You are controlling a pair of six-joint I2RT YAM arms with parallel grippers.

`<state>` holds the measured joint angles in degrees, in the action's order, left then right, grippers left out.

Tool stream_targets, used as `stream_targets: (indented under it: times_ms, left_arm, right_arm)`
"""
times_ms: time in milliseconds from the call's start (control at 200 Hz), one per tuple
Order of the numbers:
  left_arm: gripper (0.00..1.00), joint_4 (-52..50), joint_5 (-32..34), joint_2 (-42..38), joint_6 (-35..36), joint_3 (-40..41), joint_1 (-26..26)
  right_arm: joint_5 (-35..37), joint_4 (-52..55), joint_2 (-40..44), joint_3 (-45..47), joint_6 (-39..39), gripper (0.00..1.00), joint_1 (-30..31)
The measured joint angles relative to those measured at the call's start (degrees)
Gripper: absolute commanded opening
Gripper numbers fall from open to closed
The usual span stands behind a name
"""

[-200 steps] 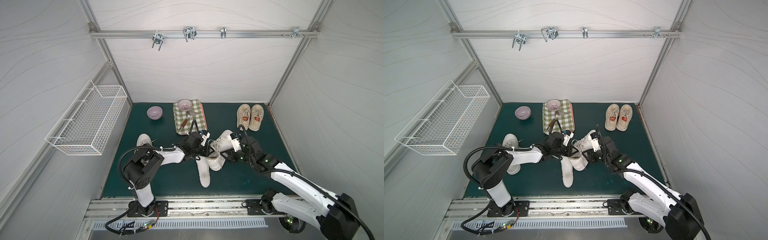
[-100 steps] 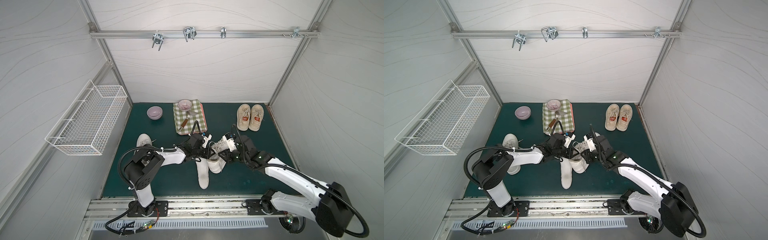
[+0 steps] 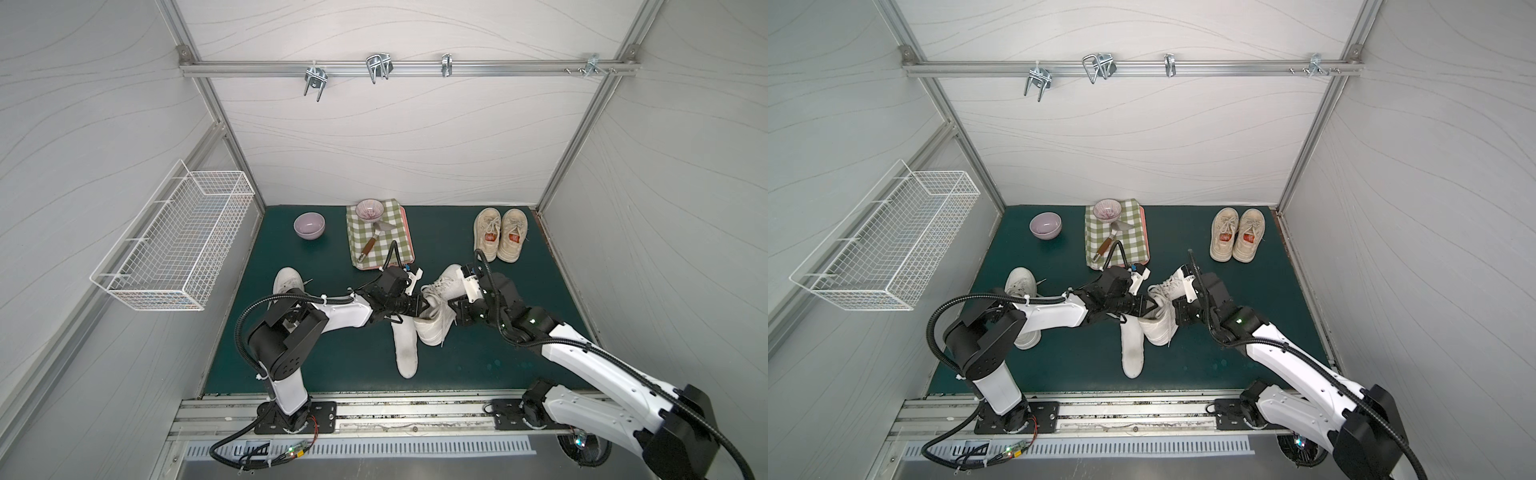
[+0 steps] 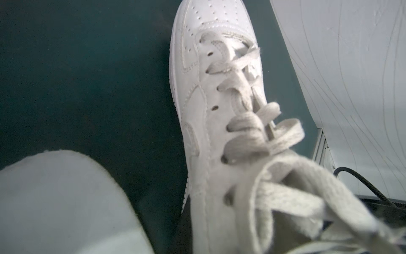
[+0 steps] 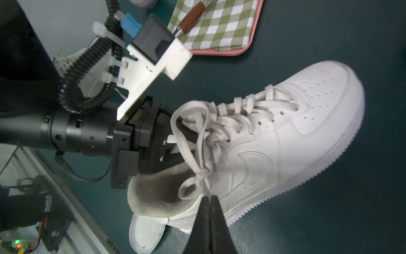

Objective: Remove the insole from the shoe
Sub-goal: Untie the shoelace on the shoe.

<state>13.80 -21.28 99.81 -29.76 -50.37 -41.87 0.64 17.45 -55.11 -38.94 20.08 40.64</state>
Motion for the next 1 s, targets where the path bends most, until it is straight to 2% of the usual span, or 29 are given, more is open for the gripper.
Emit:
stream_targets:
  times_ms: [130,250,475,795,1000]
  left_arm:
    - [0.00,-0.9,1.4,0.0,-1.1,-0.2,0.3]
    - [0.00,-1.4,2.5,0.0,-2.9,-0.2,1.0]
    - [0.00,-1.6,4.3,-0.1,-4.5,-0.3,2.0]
    - [0.00,-1.9,5.2,-0.2,-5.0,-0.3,2.0]
    - [0.00,-1.9,5.3,-0.2,-5.0,-0.3,2.1]
  right_arm:
    - [4.3,2.5,3.1,-0.6,1.2,0.00,-1.4]
    - [6.9,5.2,5.1,-1.1,2.8,0.00,-5.5]
    - [8.0,8.9,9.2,-1.7,4.7,0.00,-12.0]
    - [9.9,14.4,14.6,-7.6,5.6,0.00,-20.6]
    - [9.9,15.6,16.4,-8.9,5.6,0.00,-24.0]
